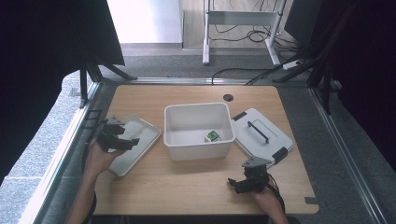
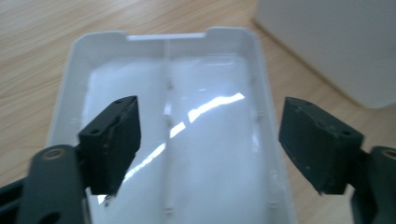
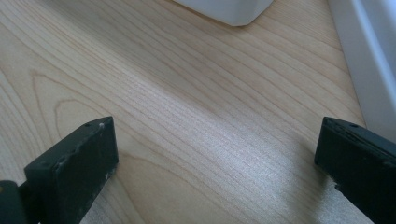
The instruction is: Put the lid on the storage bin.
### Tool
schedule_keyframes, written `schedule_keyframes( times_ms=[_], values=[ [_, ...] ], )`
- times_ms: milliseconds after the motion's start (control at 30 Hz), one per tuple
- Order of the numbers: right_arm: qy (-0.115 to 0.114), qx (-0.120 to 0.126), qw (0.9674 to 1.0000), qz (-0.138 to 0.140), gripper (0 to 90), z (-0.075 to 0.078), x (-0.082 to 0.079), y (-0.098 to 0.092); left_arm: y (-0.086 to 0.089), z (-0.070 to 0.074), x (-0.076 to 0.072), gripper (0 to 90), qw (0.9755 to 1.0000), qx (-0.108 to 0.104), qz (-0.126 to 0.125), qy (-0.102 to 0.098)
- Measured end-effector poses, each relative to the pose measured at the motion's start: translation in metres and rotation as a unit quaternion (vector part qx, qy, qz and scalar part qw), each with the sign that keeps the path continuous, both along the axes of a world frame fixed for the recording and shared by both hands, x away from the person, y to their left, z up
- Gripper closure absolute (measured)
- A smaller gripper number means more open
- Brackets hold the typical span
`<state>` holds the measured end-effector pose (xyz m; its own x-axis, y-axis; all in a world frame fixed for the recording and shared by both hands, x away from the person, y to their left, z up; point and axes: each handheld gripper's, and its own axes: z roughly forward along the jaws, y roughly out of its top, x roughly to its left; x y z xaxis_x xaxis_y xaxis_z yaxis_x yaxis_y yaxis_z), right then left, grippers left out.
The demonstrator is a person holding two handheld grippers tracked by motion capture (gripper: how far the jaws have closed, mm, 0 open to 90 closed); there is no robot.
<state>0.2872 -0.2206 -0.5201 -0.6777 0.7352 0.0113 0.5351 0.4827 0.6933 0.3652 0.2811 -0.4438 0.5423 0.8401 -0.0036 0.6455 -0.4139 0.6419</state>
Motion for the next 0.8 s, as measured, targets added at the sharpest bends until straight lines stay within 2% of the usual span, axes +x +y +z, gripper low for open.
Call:
schedule_keyframes(
  times_ms=[67,133,267,433,500,667,733,800],
  values=[
    [-0.001,0.000,1.0000,0.000,0.0,0.000,0.000,0.000,0.005,-0.004,0.006,28.2,0.9999,0.007,0.006,0.008],
    [-0.001,0.000,1.0000,0.000,0.0,0.000,0.000,0.000,0.010,-0.011,0.012,35.7,0.9998,0.005,0.008,0.019],
    [-0.001,0.000,1.0000,0.000,0.0,0.000,0.000,0.000,0.013,-0.028,0.019,47.8,0.9989,0.020,0.017,0.040],
    [-0.001,0.000,1.0000,0.000,0.0,0.000,0.000,0.000,0.017,-0.041,0.022,61.4,0.9980,0.017,0.022,0.057],
    [-0.001,0.000,1.0000,0.000,0.0,0.000,0.000,0.000,0.017,-0.045,0.023,67.1,0.9974,0.021,0.023,0.065],
    [-0.001,0.000,1.0000,0.001,0.0,0.000,0.000,0.000,0.020,-0.050,0.023,85.2,0.9962,0.008,0.016,0.085],
    [-0.001,0.000,1.0000,0.001,0.0,0.000,0.000,0.000,0.019,-0.050,0.023,87.7,0.9964,0.008,0.017,0.083],
    [-0.001,0.000,1.0000,0.001,0.0,0.000,0.000,0.000,0.018,-0.049,0.022,88.7,0.9965,0.021,0.016,0.080]
  ],
)
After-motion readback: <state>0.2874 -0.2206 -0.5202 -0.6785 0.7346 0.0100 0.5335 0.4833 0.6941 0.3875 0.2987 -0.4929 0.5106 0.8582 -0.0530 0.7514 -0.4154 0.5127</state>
